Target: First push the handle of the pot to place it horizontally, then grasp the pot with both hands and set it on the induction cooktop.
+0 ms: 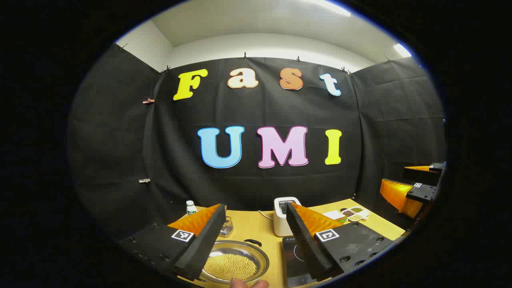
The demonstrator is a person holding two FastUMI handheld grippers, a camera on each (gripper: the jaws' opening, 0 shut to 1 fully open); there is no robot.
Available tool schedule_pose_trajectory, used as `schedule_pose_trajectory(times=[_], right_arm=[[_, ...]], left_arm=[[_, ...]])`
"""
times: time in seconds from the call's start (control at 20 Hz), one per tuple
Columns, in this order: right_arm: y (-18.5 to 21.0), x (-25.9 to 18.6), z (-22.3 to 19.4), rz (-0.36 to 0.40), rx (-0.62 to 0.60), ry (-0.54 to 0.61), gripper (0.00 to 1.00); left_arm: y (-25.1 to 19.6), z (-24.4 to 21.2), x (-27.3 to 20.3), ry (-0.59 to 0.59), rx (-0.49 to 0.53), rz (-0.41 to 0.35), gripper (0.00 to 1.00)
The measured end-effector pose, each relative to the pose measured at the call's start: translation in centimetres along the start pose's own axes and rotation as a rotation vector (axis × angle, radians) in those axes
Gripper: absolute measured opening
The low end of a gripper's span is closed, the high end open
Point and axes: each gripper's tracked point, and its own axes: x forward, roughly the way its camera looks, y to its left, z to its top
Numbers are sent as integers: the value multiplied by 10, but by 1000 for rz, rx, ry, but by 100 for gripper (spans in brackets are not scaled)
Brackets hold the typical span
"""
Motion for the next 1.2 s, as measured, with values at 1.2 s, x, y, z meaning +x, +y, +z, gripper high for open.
schedule_pose_trajectory(times=[1.2], right_arm=[[1, -2, 0, -3, -13, -2, 98]], left_arm=[[-8, 0, -2, -2, -13, -29, 95]])
